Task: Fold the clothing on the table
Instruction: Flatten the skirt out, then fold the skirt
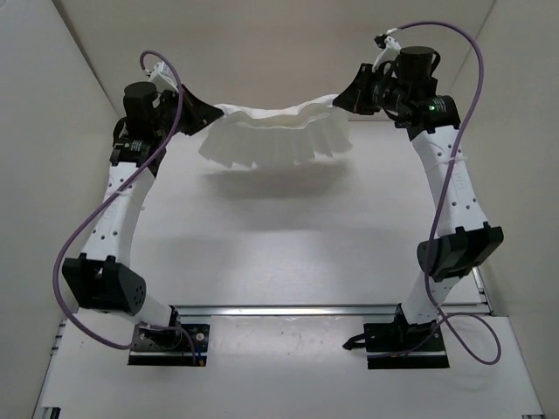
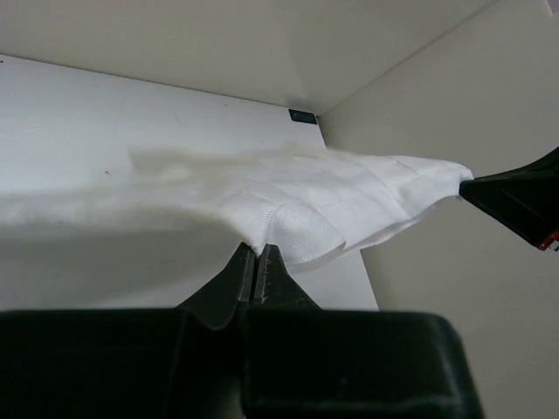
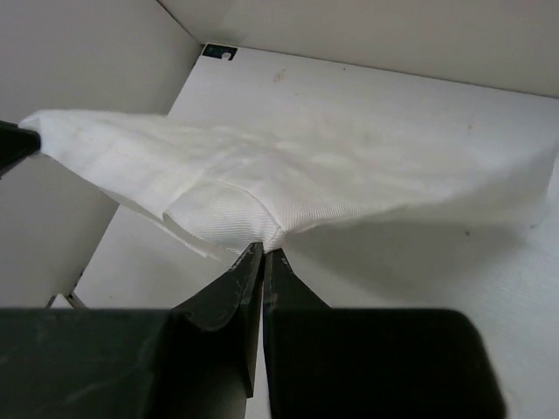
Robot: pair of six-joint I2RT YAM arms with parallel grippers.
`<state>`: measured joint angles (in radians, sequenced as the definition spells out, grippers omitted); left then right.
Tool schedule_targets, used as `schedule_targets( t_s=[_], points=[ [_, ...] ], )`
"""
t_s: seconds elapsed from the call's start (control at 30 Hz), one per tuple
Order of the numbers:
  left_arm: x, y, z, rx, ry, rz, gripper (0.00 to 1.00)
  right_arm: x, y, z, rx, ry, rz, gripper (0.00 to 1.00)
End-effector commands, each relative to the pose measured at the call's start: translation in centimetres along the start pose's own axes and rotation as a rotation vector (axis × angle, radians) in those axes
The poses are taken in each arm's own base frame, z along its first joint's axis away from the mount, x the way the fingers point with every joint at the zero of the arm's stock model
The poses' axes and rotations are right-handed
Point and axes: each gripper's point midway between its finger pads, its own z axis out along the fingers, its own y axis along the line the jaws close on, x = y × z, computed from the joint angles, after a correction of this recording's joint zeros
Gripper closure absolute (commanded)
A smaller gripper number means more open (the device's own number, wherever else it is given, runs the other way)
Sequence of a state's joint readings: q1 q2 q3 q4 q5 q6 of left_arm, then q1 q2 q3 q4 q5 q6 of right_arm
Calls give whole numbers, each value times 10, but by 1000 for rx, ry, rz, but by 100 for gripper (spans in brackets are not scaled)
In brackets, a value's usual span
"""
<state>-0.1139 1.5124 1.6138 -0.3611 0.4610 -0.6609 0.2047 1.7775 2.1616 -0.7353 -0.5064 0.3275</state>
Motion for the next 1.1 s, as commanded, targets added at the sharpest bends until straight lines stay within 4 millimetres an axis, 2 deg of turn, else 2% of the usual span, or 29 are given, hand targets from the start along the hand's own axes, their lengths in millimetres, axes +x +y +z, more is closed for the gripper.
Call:
schedule_targets(
  t_s=[0.0, 0.03, 0.07, 0.1, 0.13, 0.2, 0.23, 0.27, 0.3, 0.33, 0.37, 0.4, 0.43, 0.47, 0.53, 0.6, 0.63, 0.73, 0.77, 0.83, 0.87, 0.97, 1.07],
  points=[
    [2, -26, -26, 70, -40, 52, 100, 5, 2, -25, -9, -26, -31, 100],
    [26, -11, -26, 51, -6, 11, 100, 16, -1, -22, -17, -6, -7, 100],
    [54, 8, -21, 35, 42, -23, 100, 35, -13, -18, -6, 15, 5, 100],
    [63, 12, -24, 29, 44, -40, 100, 61, -24, -12, 6, 51, 35, 100],
    [90, 28, -25, 4, 78, -69, 100, 71, -27, -14, 12, 56, 50, 99],
    [148, 66, -27, -59, 151, -117, 100, 133, -49, -2, 40, 148, 126, 100],
    [161, 70, -29, -75, 155, -126, 100, 150, -53, -1, 45, 172, 160, 100],
    [193, 89, -35, -113, 195, -153, 100, 179, -65, 1, 74, 204, 190, 100],
    [201, 99, -37, -137, 181, -163, 100, 212, -71, -1, 86, 242, 243, 99],
    [235, 116, -45, -184, 227, -186, 100, 242, -77, -5, 107, 265, 294, 100],
    [263, 130, -55, -225, 267, -204, 100, 258, -84, -7, 133, 277, 321, 100],
    [291, 138, -64, -247, 322, -209, 100, 282, -85, -14, 147, 295, 364, 100],
    [297, 138, -69, -247, 330, -207, 100, 307, -85, -21, 165, 330, 392, 100],
    [316, 141, -78, -261, 364, -192, 100, 317, -86, -25, 183, 345, 403, 100],
    [341, 140, -96, -264, 430, -182, 100, 349, -80, -42, 228, 435, 406, 99],
    [346, 136, -106, -244, 449, -183, 100, 364, -79, -56, 289, 482, 390, 100],
    [351, 135, -114, -253, 471, -187, 100, 371, -72, -65, 297, 505, 379, 100],
    [339, 131, -130, -265, 454, -151, 100, 381, -58, -90, 329, 526, 371, 100],
    [334, 129, -137, -269, 445, -134, 100, 380, -54, -98, 325, 511, 364, 100],
    [311, 116, -142, -242, 385, -112, 100, 379, -45, -111, 299, 497, 379, 100],
    [309, 113, -145, -244, 390, -108, 100, 378, -42, -118, 293, 488, 386, 100],
    [317, 99, -155, -205, 438, -97, 100, 374, -36, -133, 274, 470, 381, 99],
    [325, 90, -166, -174, 435, -108, 100, 377, -29, -147, 270, 479, 385, 100]
  ],
)
